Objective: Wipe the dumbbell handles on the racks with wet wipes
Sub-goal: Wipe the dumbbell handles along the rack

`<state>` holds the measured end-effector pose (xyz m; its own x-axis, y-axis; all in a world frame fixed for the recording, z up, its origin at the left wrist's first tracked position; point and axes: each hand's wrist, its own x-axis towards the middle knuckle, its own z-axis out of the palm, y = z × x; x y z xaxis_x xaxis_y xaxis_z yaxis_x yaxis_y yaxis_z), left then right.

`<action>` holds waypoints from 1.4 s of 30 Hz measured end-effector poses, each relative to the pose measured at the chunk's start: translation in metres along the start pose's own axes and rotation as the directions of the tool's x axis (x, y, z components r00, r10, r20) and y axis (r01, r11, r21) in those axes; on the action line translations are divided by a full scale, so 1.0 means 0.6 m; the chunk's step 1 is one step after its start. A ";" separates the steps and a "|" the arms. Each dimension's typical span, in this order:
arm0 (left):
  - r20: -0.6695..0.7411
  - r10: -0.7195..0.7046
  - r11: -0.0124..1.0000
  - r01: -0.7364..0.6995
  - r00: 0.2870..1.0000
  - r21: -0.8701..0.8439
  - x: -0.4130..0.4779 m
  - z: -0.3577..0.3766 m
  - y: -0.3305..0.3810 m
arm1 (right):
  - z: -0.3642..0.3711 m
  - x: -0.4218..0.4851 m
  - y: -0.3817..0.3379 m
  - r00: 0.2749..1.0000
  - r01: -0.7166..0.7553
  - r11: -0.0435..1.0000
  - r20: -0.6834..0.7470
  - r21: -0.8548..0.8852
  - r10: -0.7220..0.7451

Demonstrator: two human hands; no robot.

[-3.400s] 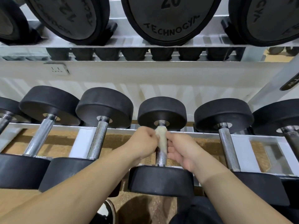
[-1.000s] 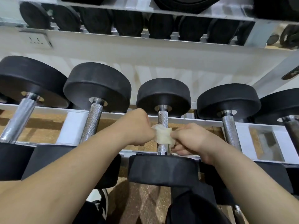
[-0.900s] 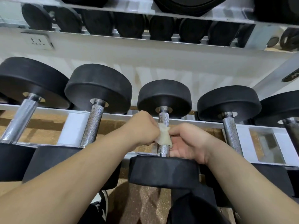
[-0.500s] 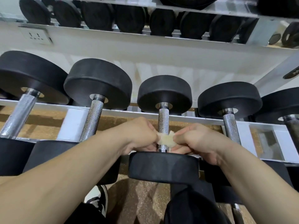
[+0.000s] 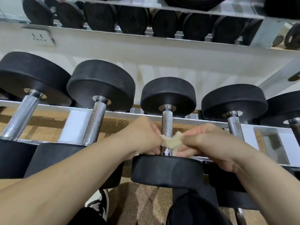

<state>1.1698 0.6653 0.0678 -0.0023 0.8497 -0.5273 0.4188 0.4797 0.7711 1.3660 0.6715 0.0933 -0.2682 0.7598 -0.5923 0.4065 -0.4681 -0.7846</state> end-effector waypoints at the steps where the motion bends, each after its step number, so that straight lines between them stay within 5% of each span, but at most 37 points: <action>1: -0.040 0.054 0.998 -0.053 0.998 0.018 0.004 -0.005 0.007 | -0.003 0.000 -0.007 0.997 0.058 0.998 -0.047 -0.005 -0.058; 5: -0.238 0.273 0.956 -0.235 0.932 0.174 0.014 -0.022 0.023 | 0.013 0.032 -0.022 0.845 0.327 0.833 -0.257 -0.446 -0.469; 8: -0.181 0.277 0.946 -0.234 0.944 0.225 0.019 -0.030 0.014 | 0.042 0.061 -0.013 0.741 0.386 0.545 -0.101 -0.745 -0.664; 11: -0.167 0.241 0.959 -0.209 0.956 0.190 0.025 -0.035 0.006 | 0.047 0.090 0.010 0.657 0.419 0.293 0.064 -0.860 -0.752; 16: -0.111 0.267 0.921 -0.220 0.957 0.320 0.016 -0.028 0.001 | 0.031 0.077 -0.018 0.791 0.336 0.132 0.204 -0.933 -0.576; 19: -0.133 0.254 0.918 -0.196 0.958 0.344 0.008 -0.033 0.003 | 0.019 0.053 -0.012 0.813 0.463 0.290 0.272 -0.837 -0.514; 23: -0.152 0.286 0.903 -0.213 0.946 0.373 0.011 -0.037 0.002 | -0.010 0.029 -0.010 0.888 0.459 0.614 0.318 -0.642 -0.332; 27: -0.127 0.284 0.899 -0.218 0.950 0.380 0.015 -0.032 -0.005 | 0.004 0.066 -0.010 0.670 0.577 0.210 0.310 -0.789 -0.675; 28: -0.127 0.278 0.903 -0.214 0.952 0.373 0.019 -0.031 -0.008 | 0.007 0.076 -0.008 0.638 0.558 0.179 0.281 -0.810 -0.717; 31: -0.097 0.285 0.925 -0.246 0.954 0.290 0.016 -0.031 -0.007 | 0.015 0.073 0.002 0.686 0.561 0.337 0.197 -0.756 -0.701; 37: 0.003 0.347 0.934 -0.345 0.938 0.091 -0.005 -0.015 0.004 | 0.003 0.017 -0.009 0.877 0.474 0.696 0.218 -0.539 -0.428; 42: 0.068 0.340 0.938 -0.333 0.938 -0.096 -0.011 -0.010 0.026 | 0.001 0.021 -0.007 0.915 0.380 0.925 -0.137 -0.013 -0.378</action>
<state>1.1711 0.6683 0.0854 0.2016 0.9453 -0.2565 0.3068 0.1878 0.9331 1.3607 0.6828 0.0888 -0.2793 0.9346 -0.2203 0.2850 -0.1384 -0.9485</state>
